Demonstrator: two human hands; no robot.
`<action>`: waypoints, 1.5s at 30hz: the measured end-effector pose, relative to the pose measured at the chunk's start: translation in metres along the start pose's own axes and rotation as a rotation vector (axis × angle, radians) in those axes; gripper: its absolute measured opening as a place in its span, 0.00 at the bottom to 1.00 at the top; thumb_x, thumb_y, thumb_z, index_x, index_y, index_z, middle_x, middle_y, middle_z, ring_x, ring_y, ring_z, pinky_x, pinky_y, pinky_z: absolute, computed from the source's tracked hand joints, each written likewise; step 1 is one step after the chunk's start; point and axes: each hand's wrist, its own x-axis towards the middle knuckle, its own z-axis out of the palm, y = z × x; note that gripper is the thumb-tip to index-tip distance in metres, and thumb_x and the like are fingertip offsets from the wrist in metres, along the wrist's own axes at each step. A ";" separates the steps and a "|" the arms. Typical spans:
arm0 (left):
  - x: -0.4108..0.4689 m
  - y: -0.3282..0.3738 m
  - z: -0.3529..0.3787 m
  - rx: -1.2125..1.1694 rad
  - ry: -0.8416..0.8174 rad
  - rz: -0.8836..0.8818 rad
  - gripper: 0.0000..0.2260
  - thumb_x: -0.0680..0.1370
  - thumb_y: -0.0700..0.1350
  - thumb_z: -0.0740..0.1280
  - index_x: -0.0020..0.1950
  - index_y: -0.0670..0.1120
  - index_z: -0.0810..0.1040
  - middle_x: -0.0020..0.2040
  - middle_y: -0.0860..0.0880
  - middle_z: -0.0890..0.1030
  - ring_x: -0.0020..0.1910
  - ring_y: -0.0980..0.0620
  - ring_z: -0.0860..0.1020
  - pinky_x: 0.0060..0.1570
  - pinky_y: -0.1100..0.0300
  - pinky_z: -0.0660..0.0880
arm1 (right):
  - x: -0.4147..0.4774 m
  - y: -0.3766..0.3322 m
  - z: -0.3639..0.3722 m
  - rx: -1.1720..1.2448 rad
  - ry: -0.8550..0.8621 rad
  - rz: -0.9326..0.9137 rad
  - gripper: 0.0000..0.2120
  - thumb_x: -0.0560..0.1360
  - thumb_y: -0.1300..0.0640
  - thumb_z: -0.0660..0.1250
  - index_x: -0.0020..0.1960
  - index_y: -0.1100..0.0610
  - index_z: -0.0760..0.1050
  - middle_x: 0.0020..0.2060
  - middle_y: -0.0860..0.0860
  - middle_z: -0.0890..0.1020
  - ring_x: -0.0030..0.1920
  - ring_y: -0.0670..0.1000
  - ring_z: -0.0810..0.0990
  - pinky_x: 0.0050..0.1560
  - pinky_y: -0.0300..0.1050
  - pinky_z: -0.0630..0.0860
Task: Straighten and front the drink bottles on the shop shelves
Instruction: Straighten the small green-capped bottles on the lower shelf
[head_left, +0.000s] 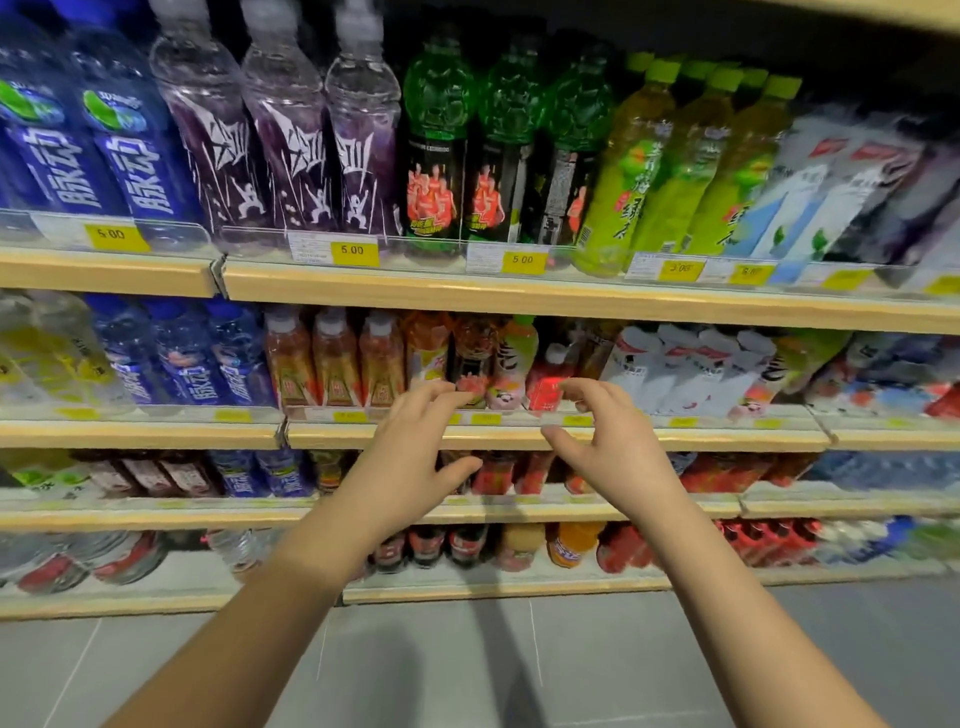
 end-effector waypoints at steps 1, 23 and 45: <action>0.005 0.002 0.008 0.006 0.000 -0.017 0.31 0.78 0.58 0.69 0.77 0.56 0.62 0.75 0.54 0.61 0.76 0.52 0.58 0.74 0.51 0.61 | 0.005 0.010 -0.001 0.006 -0.007 -0.010 0.25 0.78 0.45 0.70 0.73 0.47 0.70 0.66 0.45 0.74 0.65 0.46 0.74 0.62 0.40 0.70; 0.089 -0.051 0.149 0.176 0.127 -0.139 0.29 0.75 0.49 0.74 0.74 0.48 0.70 0.69 0.50 0.72 0.69 0.48 0.69 0.68 0.51 0.69 | 0.149 0.101 0.050 -0.084 -0.049 -0.046 0.23 0.76 0.38 0.70 0.42 0.56 0.67 0.36 0.50 0.71 0.43 0.54 0.72 0.36 0.48 0.64; 0.106 -0.094 0.198 0.393 0.287 -0.105 0.26 0.65 0.35 0.77 0.61 0.51 0.80 0.56 0.51 0.78 0.58 0.46 0.75 0.61 0.49 0.67 | 0.185 0.092 0.089 -0.144 -0.098 -0.130 0.48 0.69 0.38 0.76 0.77 0.57 0.57 0.45 0.51 0.74 0.44 0.54 0.74 0.40 0.46 0.68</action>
